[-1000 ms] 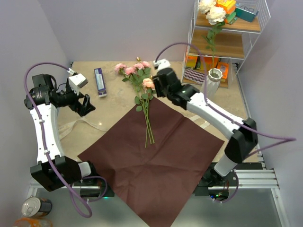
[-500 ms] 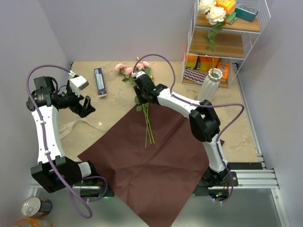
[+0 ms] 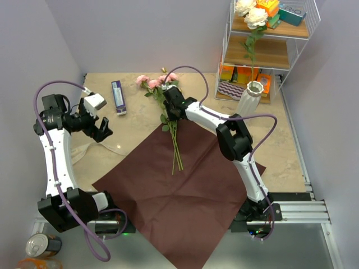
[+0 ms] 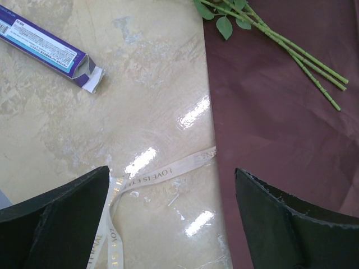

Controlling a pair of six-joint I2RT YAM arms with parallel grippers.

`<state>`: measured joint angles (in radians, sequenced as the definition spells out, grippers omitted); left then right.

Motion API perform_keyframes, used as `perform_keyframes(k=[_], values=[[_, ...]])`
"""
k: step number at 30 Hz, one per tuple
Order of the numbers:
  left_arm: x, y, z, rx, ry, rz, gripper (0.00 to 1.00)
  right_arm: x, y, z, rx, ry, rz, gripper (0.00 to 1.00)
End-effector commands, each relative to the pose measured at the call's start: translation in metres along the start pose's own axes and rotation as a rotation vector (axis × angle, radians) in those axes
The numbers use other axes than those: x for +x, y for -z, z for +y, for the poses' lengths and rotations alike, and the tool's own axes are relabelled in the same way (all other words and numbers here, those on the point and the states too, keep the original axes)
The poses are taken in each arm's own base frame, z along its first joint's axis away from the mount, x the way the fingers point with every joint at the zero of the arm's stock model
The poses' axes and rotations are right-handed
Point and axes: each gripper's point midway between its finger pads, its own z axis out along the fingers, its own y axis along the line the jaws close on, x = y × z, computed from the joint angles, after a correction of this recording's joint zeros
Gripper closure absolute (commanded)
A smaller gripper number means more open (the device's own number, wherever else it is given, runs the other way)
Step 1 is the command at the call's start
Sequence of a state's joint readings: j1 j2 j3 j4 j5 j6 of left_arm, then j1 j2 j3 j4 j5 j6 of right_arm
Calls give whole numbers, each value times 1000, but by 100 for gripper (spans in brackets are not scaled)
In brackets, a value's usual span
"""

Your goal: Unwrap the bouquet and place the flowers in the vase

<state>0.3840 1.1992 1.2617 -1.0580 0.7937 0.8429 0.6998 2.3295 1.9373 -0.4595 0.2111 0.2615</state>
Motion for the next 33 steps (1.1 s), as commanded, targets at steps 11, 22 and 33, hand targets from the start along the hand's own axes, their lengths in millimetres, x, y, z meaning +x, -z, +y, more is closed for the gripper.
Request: perform_keyframes(k=[11, 22, 33], values=[[1, -2, 5, -14, -27, -15, 2, -37, 26, 11, -68, -52, -100, 60], [5, -4, 3, -4, -25, -9, 2, -58, 50, 18, -108, -91, -176, 62], [7, -6, 5, -7, -28, -7, 2, -45, 58, 37, -157, -51, -156, 62]])
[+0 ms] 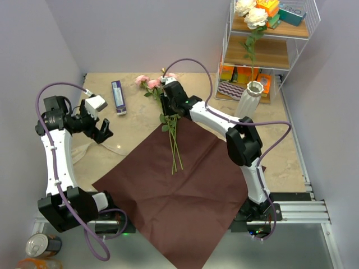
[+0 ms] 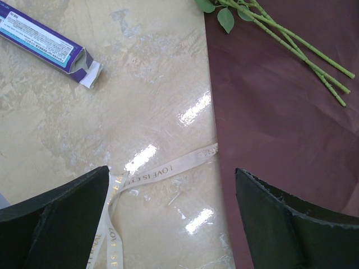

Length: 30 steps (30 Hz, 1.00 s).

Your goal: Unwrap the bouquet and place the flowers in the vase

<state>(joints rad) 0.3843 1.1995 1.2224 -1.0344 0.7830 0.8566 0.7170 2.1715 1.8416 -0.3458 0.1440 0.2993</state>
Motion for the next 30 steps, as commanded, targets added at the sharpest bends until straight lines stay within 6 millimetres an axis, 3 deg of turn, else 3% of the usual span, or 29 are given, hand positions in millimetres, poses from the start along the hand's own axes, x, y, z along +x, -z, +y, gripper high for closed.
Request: perform_keyframes(k=[1, 10, 24, 30], values=[[-3, 0, 3, -7, -24, -23, 2, 1, 3, 13, -30, 6, 1, 62], [-1, 2, 4, -20, -29, -14, 2, 25, -29, 3, 22, 21, 75, 68], [7, 2, 7, -27, -25, -1, 1, 4, -32, -6, 37, -16, 25, 71], [8, 2, 8, -28, -27, 0, 1, 8, -42, -18, 63, -22, 41, 74]])
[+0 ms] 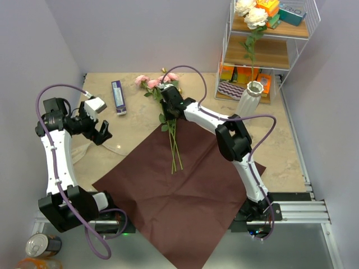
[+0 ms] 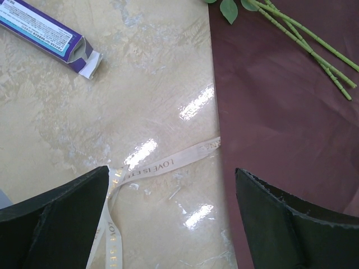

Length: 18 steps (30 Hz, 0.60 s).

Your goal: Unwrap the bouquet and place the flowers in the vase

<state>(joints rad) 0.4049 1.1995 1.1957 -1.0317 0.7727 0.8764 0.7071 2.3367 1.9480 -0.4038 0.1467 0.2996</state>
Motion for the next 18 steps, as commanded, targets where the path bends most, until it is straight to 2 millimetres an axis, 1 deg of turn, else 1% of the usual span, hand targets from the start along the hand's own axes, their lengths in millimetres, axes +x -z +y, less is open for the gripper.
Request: perform_keyframes(k=[1, 3, 5, 6, 8, 9, 12, 18], values=[[-4, 3, 4, -18, -36, -18, 1, -34, 7, -7, 20, -37, -73, 74], [-3, 3, 5, -21, -39, -17, 1, -34, 2, -12, 33, -41, -72, 73], [-3, 4, 5, -23, -38, -14, 1, -41, 1, -11, 25, -46, -85, 72], [-2, 4, 5, -22, -39, -14, 1, -39, -3, -13, 29, -44, -78, 72], [-2, 3, 6, -21, -39, -15, 1, -43, -4, -11, 23, -46, -81, 72], [-1, 3, 6, -23, -33, -12, 1, -40, -8, -12, 25, -44, -73, 71], [-1, 3, 7, -19, -32, -14, 1, -38, -12, -11, 23, -46, -65, 71], [1, 2, 7, -18, -30, -12, 1, -24, -21, -16, 34, -41, -36, 71]])
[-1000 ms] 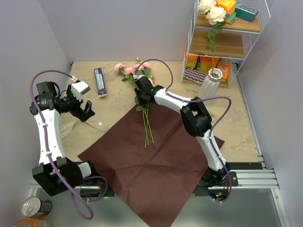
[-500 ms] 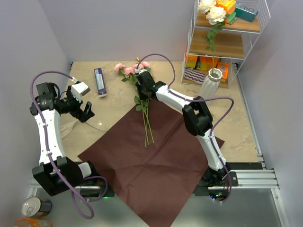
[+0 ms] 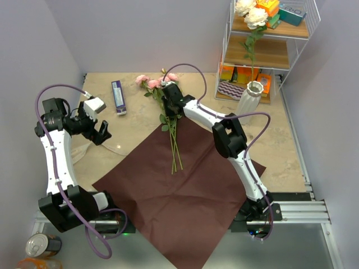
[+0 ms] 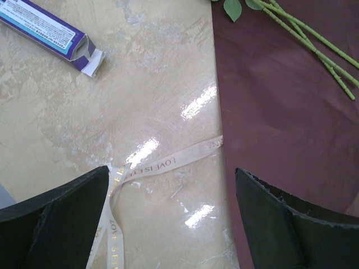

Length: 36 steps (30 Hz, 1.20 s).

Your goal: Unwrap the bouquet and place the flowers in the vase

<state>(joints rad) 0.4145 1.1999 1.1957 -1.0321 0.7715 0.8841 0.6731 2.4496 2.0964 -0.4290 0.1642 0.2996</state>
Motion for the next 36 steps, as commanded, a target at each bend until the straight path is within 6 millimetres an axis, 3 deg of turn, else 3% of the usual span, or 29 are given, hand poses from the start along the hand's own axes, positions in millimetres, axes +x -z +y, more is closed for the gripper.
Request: perform_keyframes(k=[1, 6, 9, 14, 16, 19, 21, 25, 26, 28, 29, 32, 33, 35, 36], values=[[0, 0, 5, -12, -30, -12, 1, -7, 5, 1, -3, -12, -12, 69], [2, -1, 5, -7, -27, -14, 1, 2, 1, 0, -9, -11, 11, 56], [2, -1, 4, -2, -24, -16, 1, 4, 2, -1, -7, -14, 9, 57], [1, -1, 5, -3, -23, -19, 1, 13, -5, -1, -5, -15, 32, 68], [1, 0, 5, -6, -26, -18, 1, 14, -7, -1, -5, -23, 32, 79], [1, 2, 4, -9, -25, -16, 1, 0, 4, 2, -21, -39, -10, 100], [0, 2, 4, -10, -30, -17, 1, -14, 14, 4, -26, -46, -47, 100], [-5, 6, 4, -11, -33, -24, 1, -65, 56, 9, -49, -54, -163, 100], [-6, 6, 4, -11, -33, -26, 1, -85, 78, 12, -65, -57, -212, 100], [-8, 8, 3, -12, -35, -30, 1, -107, 103, 13, -77, -57, -267, 100], [-9, 8, 3, -11, -35, -32, 1, -124, 128, 14, -91, -62, -315, 100], [-11, 9, 2, -12, -37, -35, 1, -147, 165, 13, -105, -47, -382, 100], [-11, 10, 3, -13, -36, -34, 1, -159, 189, 12, -111, -33, -425, 100], [-12, 11, 2, -15, -40, -36, 1, -176, 218, 10, -121, -16, -499, 100], [-12, 11, 2, -16, -41, -37, 1, -185, 245, 3, -111, 21, -556, 100]])
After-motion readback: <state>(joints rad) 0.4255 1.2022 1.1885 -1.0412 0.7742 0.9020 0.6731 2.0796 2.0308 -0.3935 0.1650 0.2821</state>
